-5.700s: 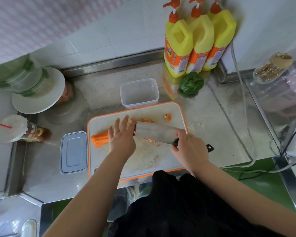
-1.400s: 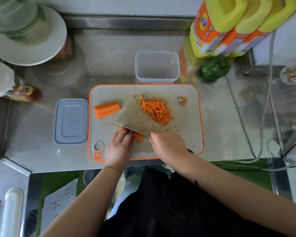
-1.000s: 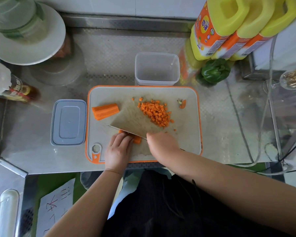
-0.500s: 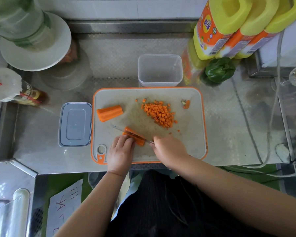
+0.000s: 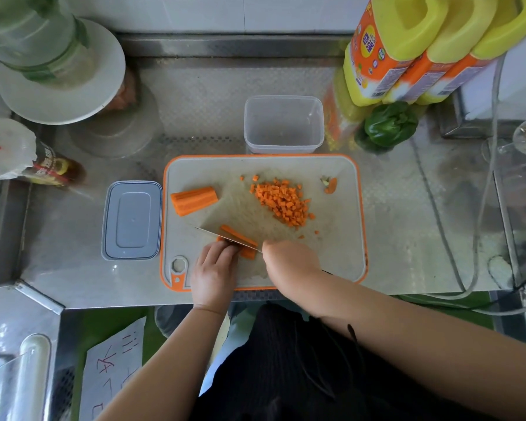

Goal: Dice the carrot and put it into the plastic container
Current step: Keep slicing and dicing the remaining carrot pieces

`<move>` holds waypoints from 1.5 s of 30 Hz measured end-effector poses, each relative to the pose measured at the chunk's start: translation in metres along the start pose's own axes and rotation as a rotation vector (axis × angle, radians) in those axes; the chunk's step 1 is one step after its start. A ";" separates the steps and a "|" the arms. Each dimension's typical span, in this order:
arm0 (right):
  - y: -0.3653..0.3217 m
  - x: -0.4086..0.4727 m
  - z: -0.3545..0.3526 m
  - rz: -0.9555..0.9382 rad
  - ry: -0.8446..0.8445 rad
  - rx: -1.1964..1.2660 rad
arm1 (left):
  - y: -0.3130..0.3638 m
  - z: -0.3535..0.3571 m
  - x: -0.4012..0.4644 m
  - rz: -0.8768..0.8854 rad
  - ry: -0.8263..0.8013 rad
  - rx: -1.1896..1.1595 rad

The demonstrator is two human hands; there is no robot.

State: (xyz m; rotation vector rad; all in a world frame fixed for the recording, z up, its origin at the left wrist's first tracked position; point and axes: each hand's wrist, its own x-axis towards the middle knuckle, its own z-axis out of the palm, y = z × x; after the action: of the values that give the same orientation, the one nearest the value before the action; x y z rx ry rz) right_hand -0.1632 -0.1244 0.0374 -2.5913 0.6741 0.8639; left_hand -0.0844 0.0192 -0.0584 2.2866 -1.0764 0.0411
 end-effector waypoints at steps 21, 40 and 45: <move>0.015 -0.011 0.007 -0.089 0.074 0.171 | -0.010 -0.013 0.003 0.100 -0.072 0.051; -0.001 0.008 0.013 0.028 -0.055 0.077 | -0.006 -0.008 0.003 0.047 -0.042 0.032; 0.000 0.004 0.023 0.012 0.024 0.105 | -0.008 -0.010 0.002 0.071 -0.062 0.033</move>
State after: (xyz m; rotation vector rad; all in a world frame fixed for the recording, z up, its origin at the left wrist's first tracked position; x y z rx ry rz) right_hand -0.1716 -0.1150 0.0173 -2.5107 0.7220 0.7800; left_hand -0.0754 0.0271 -0.0539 2.2920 -1.1971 0.0162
